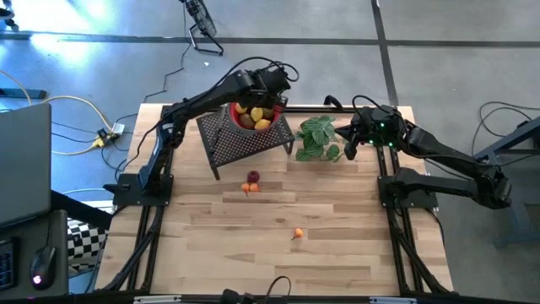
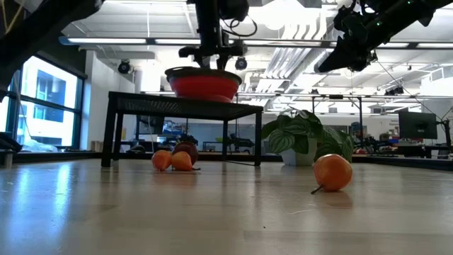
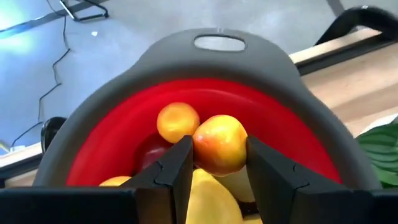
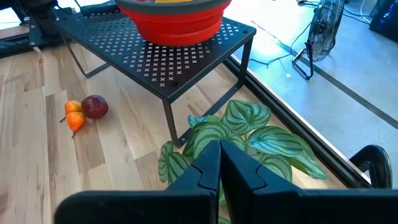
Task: Pick & Place Fruit
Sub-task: Put the orange pear into the red basket on the shelf
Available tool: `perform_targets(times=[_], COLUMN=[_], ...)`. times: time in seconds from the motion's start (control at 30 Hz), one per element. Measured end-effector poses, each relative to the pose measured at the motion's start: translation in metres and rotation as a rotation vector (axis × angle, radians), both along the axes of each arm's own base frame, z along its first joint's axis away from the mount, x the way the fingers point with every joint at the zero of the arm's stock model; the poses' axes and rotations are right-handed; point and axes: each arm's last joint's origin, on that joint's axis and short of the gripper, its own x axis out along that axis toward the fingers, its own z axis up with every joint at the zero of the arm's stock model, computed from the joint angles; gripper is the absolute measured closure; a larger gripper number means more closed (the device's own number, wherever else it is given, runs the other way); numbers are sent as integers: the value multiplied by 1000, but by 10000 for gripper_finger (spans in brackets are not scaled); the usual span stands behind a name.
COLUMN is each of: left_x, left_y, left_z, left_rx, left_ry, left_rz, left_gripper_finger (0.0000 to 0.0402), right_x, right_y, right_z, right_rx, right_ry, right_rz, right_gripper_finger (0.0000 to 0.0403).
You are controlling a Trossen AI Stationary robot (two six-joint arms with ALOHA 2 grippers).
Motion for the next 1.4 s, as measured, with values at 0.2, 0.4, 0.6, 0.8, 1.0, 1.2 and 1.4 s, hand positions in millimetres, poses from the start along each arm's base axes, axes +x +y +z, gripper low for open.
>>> perform_targets(times=[0.2,0.4,0.6,0.8,1.0,1.2,1.4], left_x=[5,6,7,7,7,8,6], left_y=[3,3,3,3,2,2,1], left_z=[-7,-9,-9,-9,-10,-10,-7], left_rx=[9,10,7,4,-39,-40,-35], left_ry=[21,29,26,26,8,20,16], left_rz=[-2,-6,-9,-13,-38,-62,-65], left_gripper_finger=[271,271,269,254,214,189,188], right_x=[0,0,0,0,0,0,0], right_y=[0,0,0,0,0,0,0], right_z=[0,0,0,0,0,0,0], right_rx=[-7,-20,-20,-20,-20,-20,-20], right_ry=[4,11,11,11,11,11,11], right_rz=[4,12,12,12,12,12,12], right_gripper_finger=[400,400,401,401,401,401,401])
